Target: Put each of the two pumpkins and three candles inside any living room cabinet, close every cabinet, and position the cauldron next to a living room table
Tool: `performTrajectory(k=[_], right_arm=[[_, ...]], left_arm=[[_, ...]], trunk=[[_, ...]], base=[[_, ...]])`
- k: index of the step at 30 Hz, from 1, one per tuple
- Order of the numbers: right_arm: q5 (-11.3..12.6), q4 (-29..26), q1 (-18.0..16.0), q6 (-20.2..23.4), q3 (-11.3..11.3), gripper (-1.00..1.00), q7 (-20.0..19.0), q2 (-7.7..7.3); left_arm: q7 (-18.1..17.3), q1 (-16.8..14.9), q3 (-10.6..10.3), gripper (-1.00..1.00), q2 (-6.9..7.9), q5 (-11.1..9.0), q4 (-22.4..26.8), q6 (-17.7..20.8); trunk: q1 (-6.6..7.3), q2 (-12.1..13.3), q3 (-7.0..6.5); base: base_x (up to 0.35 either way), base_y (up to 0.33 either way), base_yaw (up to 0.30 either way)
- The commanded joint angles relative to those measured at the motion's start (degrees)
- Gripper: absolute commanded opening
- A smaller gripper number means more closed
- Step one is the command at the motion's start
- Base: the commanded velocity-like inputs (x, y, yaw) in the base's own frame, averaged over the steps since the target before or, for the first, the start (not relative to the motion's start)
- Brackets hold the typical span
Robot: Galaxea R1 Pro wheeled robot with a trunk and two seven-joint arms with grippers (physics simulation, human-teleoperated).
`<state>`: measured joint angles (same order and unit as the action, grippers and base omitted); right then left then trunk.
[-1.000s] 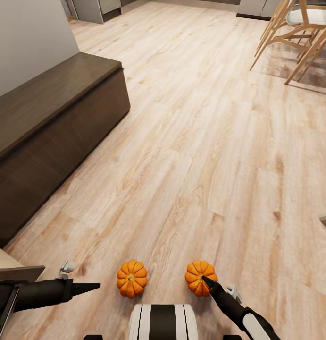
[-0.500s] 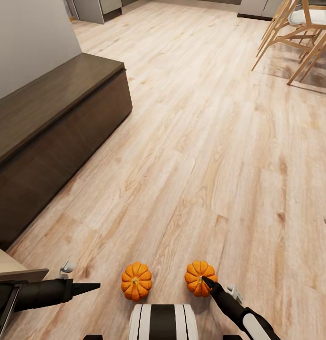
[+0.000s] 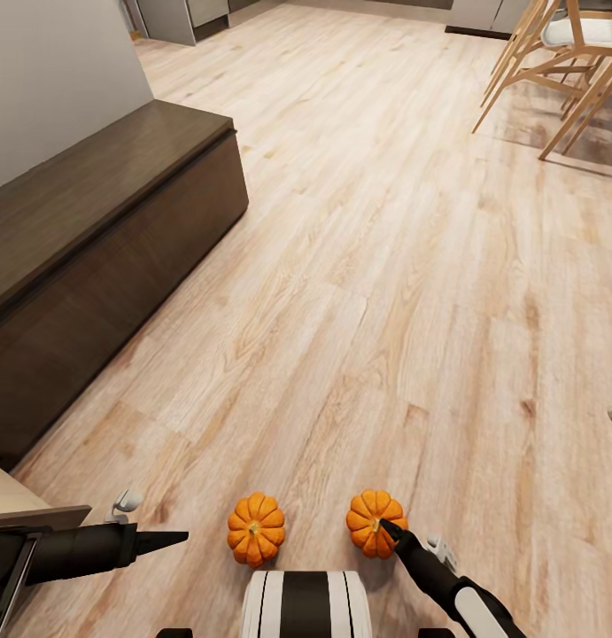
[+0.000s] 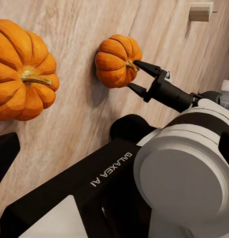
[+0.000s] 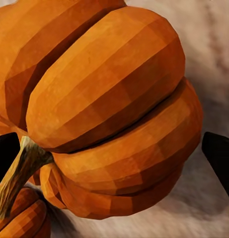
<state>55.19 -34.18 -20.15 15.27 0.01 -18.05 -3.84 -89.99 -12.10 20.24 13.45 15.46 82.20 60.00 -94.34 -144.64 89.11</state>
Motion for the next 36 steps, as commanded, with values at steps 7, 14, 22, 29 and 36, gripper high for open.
performTrajectory(k=[7, 14, 22, 29, 36], right_arm=[[-0.78, 0.17, 0.02, -0.07, -0.01, -1.00, 0.91, 0.15], [-0.78, 0.17, 0.02, -0.13, -0.01, -1.00, 0.91, 0.15], [-0.86, 0.17, 0.02, -0.16, -0.01, -1.00, 0.91, 0.15], [-0.87, 0.17, 0.02, -0.16, -0.01, -1.00, 0.91, 0.15], [-0.90, 0.17, 0.02, -0.16, -0.01, -1.00, 0.91, 0.15]], left_arm=[[-0.01, -0.02, -0.02, 1.00, -0.01, 0.01, -0.02, 0.00], [-0.01, -0.02, -0.02, 1.00, -0.01, 0.01, -0.02, 0.00], [-0.01, -0.02, -0.02, 1.00, -0.01, 0.01, -0.02, 0.00], [-0.01, -0.02, -0.02, 1.00, -0.01, 0.01, -0.02, 0.00], [-0.01, -0.02, 0.31, 1.00, 0.05, 0.03, -0.02, 0.00]], trunk=[[-0.02, 0.01, 0.00], [-0.02, 0.01, 0.00], [-0.02, 0.01, 0.00], [-0.02, 0.01, 0.00], [-0.02, 0.01, 0.00]], base=[[0.000, 0.000, 0.000], [0.000, 0.000, 0.000], [0.000, 0.000, 0.000], [0.000, 0.000, 0.000], [0.000, 0.000, 0.000]])
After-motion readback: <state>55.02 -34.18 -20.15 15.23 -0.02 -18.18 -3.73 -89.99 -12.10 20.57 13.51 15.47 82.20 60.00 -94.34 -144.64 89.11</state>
